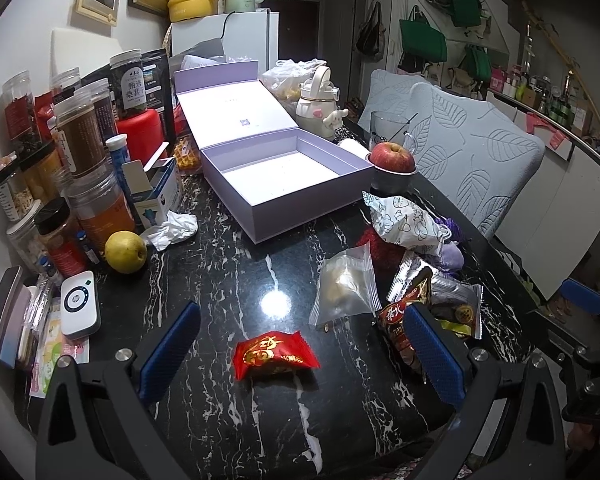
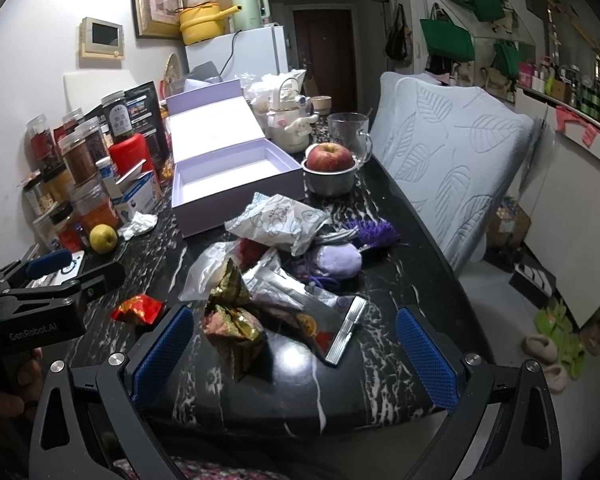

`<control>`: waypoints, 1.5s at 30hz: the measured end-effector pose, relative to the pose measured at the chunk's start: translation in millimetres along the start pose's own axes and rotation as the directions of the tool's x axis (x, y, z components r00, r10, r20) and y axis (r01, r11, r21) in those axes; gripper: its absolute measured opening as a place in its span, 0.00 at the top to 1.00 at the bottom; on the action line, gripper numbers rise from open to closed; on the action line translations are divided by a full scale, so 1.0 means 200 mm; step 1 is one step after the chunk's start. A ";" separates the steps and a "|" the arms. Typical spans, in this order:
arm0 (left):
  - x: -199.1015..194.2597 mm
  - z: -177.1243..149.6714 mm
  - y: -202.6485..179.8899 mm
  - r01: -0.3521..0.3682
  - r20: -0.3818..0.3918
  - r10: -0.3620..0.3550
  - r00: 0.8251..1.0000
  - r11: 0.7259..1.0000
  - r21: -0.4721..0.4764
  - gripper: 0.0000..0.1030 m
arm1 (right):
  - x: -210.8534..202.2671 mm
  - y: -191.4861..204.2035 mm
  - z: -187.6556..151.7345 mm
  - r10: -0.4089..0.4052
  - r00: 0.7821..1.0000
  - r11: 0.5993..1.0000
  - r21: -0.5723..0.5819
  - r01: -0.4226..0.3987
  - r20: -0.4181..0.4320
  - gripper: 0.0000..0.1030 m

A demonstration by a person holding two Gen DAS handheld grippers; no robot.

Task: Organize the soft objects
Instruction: 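Move both tools toward the snacks on the table, then grasp the red candy packet with the left gripper while the right grasps the gold-green packet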

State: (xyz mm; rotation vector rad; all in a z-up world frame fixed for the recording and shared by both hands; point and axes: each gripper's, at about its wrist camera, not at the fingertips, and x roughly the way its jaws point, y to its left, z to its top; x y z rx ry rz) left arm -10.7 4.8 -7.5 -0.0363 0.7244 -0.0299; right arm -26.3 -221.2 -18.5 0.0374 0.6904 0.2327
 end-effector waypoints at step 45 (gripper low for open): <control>0.27 -0.18 0.22 -0.015 -0.195 -0.015 0.981 0.988 -0.152 0.00 | 0.51 0.20 -0.15 0.238 0.954 0.963 -0.087 -0.257 -0.184 0.09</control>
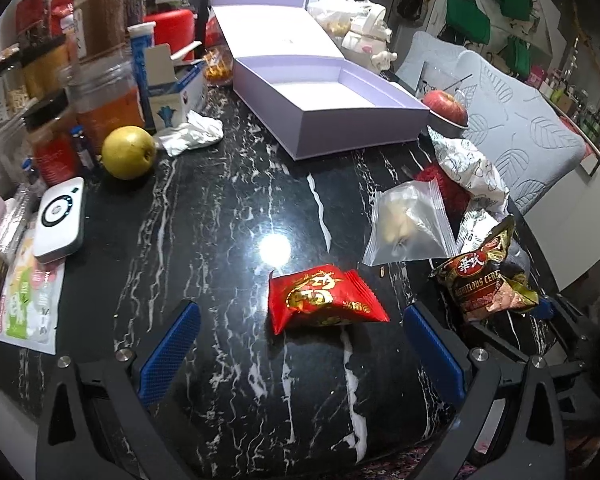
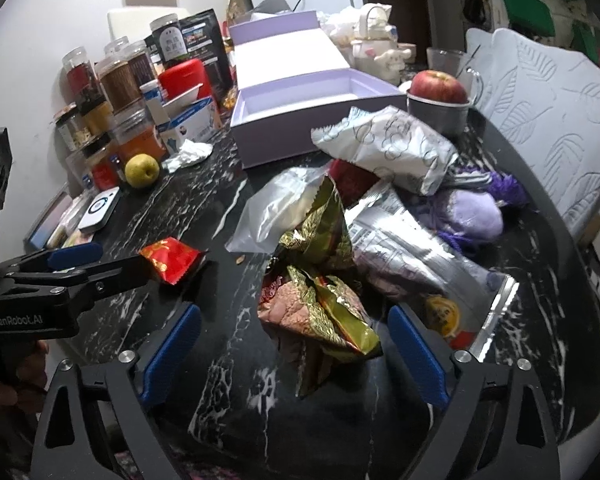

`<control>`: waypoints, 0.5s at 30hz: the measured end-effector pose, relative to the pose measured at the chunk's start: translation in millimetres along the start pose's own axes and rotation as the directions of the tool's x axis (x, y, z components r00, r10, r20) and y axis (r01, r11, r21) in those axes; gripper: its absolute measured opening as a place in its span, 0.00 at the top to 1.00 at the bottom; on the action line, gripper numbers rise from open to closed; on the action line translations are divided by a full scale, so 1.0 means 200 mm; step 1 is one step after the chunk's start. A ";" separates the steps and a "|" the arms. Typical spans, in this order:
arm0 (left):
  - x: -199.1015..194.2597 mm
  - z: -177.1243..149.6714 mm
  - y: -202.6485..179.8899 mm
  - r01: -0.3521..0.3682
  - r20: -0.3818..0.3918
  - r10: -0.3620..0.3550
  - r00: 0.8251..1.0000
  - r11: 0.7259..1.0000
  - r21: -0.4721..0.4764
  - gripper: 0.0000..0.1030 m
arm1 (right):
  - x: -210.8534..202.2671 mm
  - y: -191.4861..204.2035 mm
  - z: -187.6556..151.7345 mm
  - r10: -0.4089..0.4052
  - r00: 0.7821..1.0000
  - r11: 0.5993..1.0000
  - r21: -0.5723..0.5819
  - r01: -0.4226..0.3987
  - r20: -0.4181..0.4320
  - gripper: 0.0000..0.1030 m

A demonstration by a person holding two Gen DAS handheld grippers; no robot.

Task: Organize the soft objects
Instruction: 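Grasp the red candy packet with the left gripper while the right grasps the gold-green packet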

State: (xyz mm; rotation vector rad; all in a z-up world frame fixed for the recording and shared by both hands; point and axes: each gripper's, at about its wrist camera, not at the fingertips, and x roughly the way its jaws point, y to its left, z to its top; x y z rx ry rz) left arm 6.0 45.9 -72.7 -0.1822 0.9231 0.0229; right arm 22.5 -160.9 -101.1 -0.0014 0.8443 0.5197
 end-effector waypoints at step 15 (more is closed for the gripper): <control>0.13 0.04 0.00 0.009 -0.060 -0.009 0.998 1.000 -0.009 0.00 | 0.13 -0.03 0.02 -0.010 1.000 1.000 -0.027 0.009 -0.008 0.51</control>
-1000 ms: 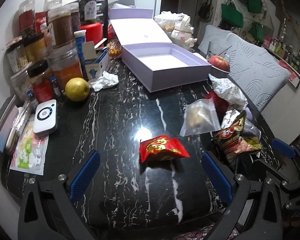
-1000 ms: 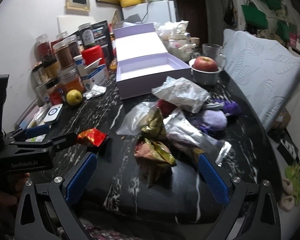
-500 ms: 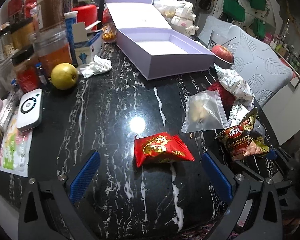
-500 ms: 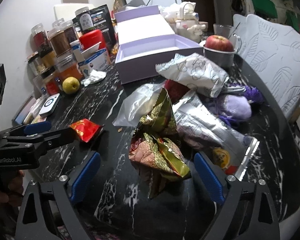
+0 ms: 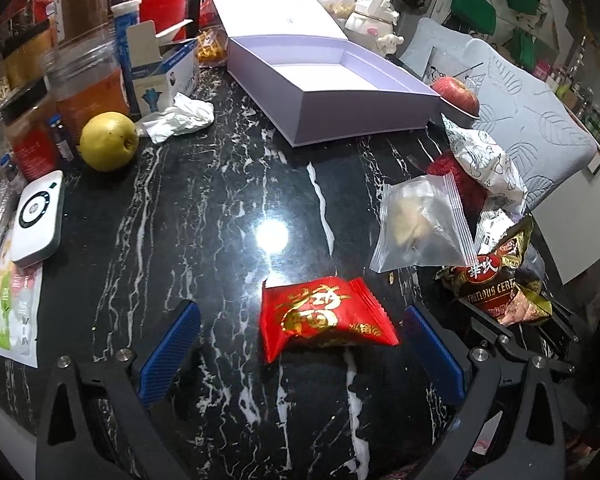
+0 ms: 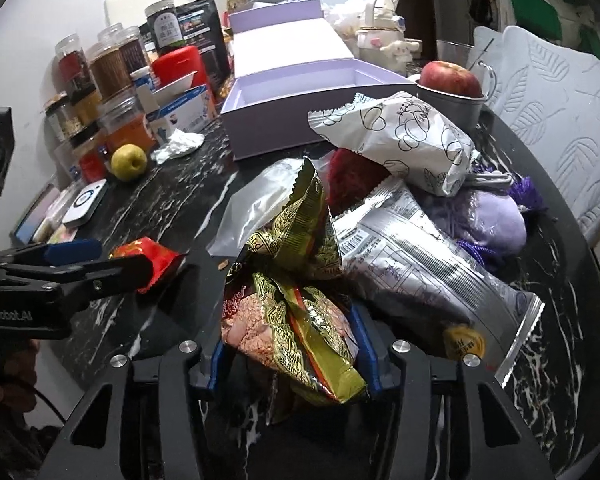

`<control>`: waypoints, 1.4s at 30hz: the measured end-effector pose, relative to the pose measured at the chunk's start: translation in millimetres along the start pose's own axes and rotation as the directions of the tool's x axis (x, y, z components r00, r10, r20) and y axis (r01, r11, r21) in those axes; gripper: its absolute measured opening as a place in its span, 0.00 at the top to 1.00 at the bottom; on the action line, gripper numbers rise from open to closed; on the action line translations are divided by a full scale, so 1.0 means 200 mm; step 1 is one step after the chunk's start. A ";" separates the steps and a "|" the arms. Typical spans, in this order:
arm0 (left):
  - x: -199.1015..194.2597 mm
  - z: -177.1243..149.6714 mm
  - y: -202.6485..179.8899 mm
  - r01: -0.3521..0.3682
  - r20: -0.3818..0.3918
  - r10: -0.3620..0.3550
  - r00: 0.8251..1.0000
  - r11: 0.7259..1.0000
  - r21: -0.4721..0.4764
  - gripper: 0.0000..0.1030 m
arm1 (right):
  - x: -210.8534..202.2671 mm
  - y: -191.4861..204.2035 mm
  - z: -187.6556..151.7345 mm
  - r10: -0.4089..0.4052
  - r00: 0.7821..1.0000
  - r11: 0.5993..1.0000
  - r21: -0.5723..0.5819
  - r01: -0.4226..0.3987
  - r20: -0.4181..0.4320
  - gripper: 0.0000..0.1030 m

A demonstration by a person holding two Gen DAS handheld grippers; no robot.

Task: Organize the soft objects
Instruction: 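Grasp the red candy packet with the left gripper while the right grasps the gold-green packet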

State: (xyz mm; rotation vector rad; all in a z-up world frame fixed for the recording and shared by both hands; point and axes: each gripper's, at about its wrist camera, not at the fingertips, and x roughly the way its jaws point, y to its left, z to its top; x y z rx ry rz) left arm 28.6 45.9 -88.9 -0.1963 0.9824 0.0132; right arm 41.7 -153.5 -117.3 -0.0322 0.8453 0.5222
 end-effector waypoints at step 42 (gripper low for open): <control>0.05 -0.08 -0.09 0.010 0.088 -0.021 0.996 0.993 0.119 0.56 | -0.02 -0.01 -0.02 0.009 1.000 1.000 -0.007 -0.009 0.021 0.51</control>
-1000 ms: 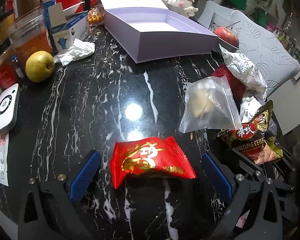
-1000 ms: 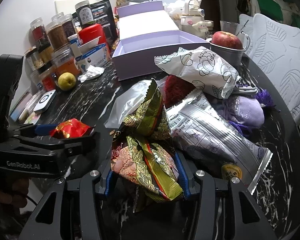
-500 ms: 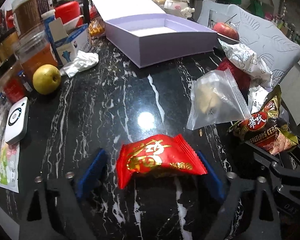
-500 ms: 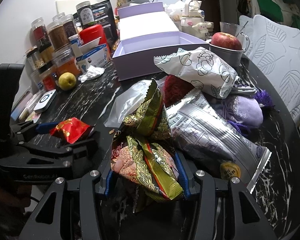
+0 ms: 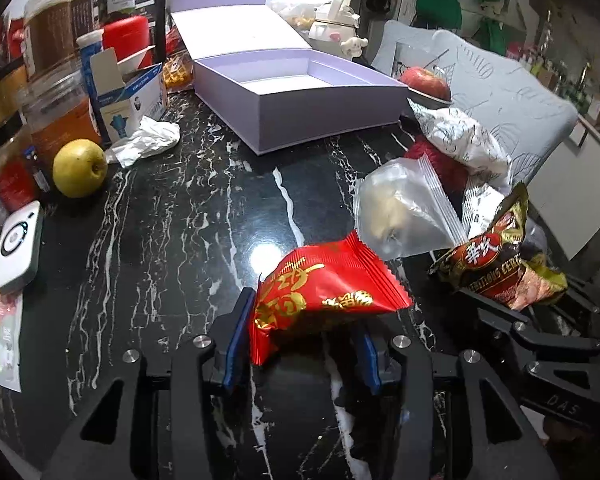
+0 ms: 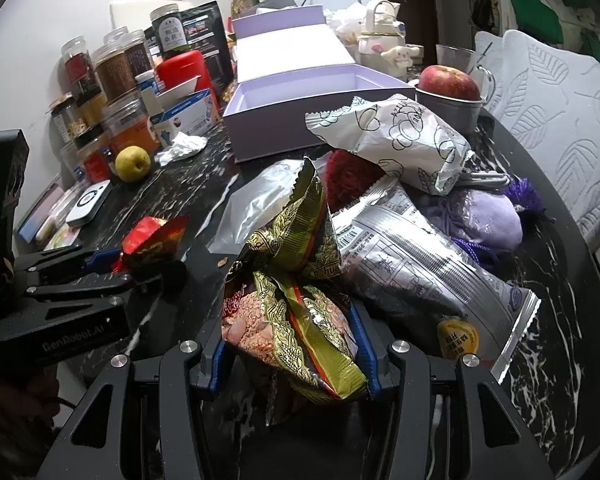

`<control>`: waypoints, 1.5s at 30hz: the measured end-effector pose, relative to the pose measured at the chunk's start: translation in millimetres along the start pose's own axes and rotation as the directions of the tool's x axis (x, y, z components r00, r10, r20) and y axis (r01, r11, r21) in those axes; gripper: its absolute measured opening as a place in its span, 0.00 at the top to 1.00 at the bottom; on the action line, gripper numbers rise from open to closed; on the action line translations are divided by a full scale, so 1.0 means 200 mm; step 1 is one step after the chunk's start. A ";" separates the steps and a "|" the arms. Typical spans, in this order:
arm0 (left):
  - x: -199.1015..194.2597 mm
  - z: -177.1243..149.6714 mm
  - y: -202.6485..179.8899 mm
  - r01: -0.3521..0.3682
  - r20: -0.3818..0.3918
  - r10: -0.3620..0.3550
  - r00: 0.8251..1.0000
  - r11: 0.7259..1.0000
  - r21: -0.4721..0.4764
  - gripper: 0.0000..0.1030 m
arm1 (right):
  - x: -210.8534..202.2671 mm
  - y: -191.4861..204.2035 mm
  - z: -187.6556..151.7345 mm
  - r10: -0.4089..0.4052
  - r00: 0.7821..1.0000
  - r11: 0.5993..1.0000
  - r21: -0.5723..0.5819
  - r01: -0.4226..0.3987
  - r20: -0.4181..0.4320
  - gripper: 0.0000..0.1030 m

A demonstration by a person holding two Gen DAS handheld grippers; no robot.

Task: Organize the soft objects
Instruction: 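Grasp the red candy packet with the left gripper while the right grasps the gold-green packet, then lift both held packets and carry them over the lavender box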

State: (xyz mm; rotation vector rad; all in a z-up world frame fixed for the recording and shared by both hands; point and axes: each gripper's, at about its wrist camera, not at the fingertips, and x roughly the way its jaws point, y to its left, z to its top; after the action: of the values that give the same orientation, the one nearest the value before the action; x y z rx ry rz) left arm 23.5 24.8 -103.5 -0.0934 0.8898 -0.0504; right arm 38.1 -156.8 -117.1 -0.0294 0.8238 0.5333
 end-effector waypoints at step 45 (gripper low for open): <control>-0.51 0.41 -0.09 -0.044 0.360 0.009 0.933 0.995 0.088 0.56 | -0.48 0.09 0.37 0.113 0.932 0.984 -0.165 -0.059 0.344 0.54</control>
State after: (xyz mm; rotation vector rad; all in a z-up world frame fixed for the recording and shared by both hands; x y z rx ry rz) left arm 23.1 20.0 27.8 -0.0005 0.5199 -0.0480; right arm 28.2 -166.9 5.1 -0.0372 0.4333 0.6618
